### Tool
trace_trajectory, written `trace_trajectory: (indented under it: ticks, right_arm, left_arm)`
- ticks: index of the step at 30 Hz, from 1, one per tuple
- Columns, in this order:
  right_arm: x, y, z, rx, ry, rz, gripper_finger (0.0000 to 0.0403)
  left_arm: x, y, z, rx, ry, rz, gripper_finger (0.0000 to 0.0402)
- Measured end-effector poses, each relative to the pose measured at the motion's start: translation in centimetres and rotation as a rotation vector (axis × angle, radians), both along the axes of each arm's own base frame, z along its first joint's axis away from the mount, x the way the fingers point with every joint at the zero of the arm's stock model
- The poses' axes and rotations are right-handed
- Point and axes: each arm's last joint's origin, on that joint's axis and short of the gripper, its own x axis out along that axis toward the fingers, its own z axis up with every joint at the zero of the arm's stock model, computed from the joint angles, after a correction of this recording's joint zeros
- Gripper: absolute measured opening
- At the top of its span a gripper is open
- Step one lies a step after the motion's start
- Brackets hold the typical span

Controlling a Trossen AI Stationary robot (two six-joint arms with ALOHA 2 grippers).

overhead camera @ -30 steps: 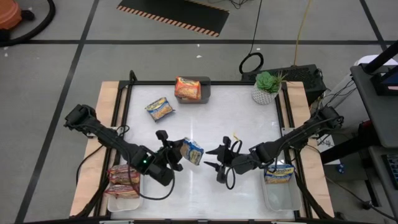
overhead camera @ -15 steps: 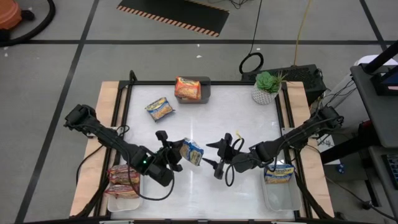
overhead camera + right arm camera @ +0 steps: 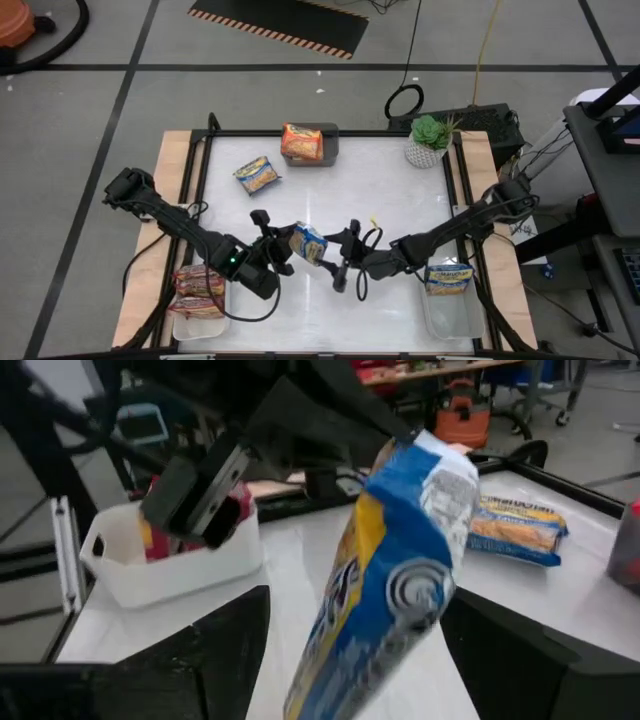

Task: Sort Maruchan noodles
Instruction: Put the bottom blue noodle pack into the gray bin

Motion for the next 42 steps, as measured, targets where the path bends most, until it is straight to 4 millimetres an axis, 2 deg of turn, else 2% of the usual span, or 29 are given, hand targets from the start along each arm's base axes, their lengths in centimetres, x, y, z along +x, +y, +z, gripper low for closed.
trace_trajectory:
  ticks: [6,12,15,23,26,29,34,38,42]
  right_arm:
    - [0.81,-0.27,-0.68,-0.005,-0.04,-0.028,0.0279]
    - [0.9,-0.43,-0.98,-0.084,-0.033,-0.105,0.0269]
    - [0.9,-0.44,-0.93,-0.086,-0.034,-0.103,0.0243]
    - [0.9,-0.45,-0.88,-0.123,-0.026,-0.097,0.0131]
    - [0.88,-0.42,-0.88,-0.134,-0.022,-0.097,0.0102]
    - [0.87,-0.43,-0.9,-0.143,-0.018,-0.097,0.0094]
    - [0.86,-0.4,-0.96,-0.14,-0.015,-0.091,0.0109]
    - [0.84,-0.37,-0.99,-0.147,-0.009,-0.084,0.0105]
    - [0.74,-0.3,-1.11,-0.162,0.012,-0.067,0.0095]
  left_arm:
    - [0.0,0.0,0.0,0.0,0.0,0.0,0.0001]
    - [0.0,0.0,0.0,0.0,0.001,0.0,0.0001]
    - [0.0,-0.01,-0.02,-0.003,0.005,-0.005,0.0001]
    - [-0.07,-0.55,0.02,-0.013,0.026,-0.055,0.0001]
    - [-0.1,-0.61,0.0,-0.01,0.033,-0.062,0.0001]
    - [-0.11,-0.63,-0.03,-0.005,0.05,-0.076,0.0001]
    - [-0.12,-0.69,-0.06,-0.008,0.068,-0.095,0.0004]
    - [-0.13,-0.75,-0.09,-0.03,0.063,-0.097,0.0041]
    - [-0.25,-0.93,-0.15,-0.059,0.068,-0.111,0.0116]
